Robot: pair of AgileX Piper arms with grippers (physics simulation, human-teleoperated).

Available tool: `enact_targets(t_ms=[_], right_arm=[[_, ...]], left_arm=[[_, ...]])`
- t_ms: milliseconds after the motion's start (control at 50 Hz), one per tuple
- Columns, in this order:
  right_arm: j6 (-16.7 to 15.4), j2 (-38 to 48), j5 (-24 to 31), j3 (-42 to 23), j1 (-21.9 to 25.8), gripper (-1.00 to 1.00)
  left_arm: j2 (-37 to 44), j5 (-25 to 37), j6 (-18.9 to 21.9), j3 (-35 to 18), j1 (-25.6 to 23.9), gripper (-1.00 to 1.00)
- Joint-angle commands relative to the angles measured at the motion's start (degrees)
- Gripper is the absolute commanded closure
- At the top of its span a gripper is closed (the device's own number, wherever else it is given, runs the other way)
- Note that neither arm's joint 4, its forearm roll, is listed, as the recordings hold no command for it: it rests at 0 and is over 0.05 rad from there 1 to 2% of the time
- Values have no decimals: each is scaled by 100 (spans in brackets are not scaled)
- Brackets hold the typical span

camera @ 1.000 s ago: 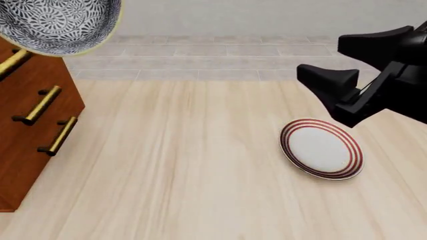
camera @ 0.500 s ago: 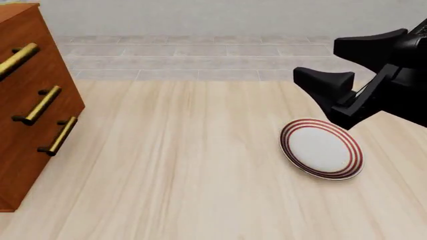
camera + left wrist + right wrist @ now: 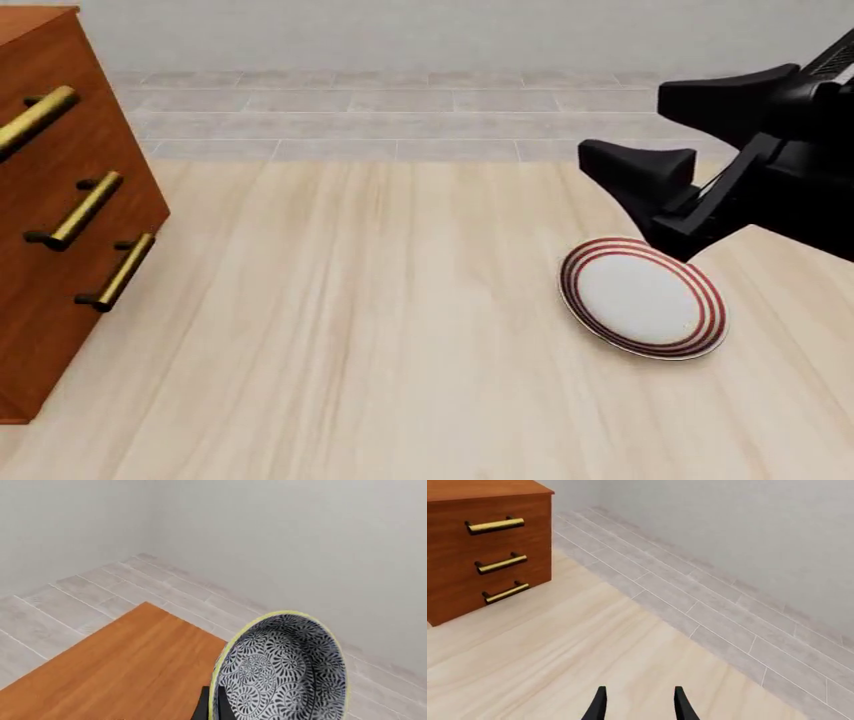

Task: Put the bowl on top of the cabinet.

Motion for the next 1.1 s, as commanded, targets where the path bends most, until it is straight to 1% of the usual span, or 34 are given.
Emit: enact_targets(t_ms=[20, 180, 220, 320, 340, 380, 400, 440, 460, 620, 720, 760, 900, 1100], right_arm=[[3, 21, -15, 6, 7, -100], [4, 2, -6, 6, 11, -100], [6, 3, -5, 6, 14, -100], [17, 28, -13, 1, 9, -100], [15, 25, -11, -1, 2, -100], [16, 9, 4, -1, 11, -100], [12, 4, 4, 0, 10, -100], [13, -2, 11, -1, 16, -100], [14, -2, 12, -2, 17, -100], [6, 22, 1, 5, 18, -100], [1, 20, 0, 9, 18, -100], [7, 11, 8, 7, 20, -100], [2, 14, -2, 11, 12, -100], [1, 45, -17, 13, 14, -100]], left_arm=[[70, -181, -351, 87, 438, 100], [199, -465, -499, 410, 666, 100], [218, -505, -522, 459, 650, 100], [385, -755, -725, 682, 868, 100], [399, -809, -677, 707, 946, 100], [445, -903, -835, 829, 991, 100], [454, -934, -757, 824, 1090, 100], [485, -978, -866, 906, 1076, 100], [483, -1007, -847, 906, 1174, 100], [489, -1058, -948, 941, 1298, 100], [563, -1117, -1046, 991, 1329, 100], [590, -1126, -1012, 991, 1351, 100], [715, -1189, -1079, 1050, 1426, 100], [842, -1303, -1142, 1178, 1416, 100]])
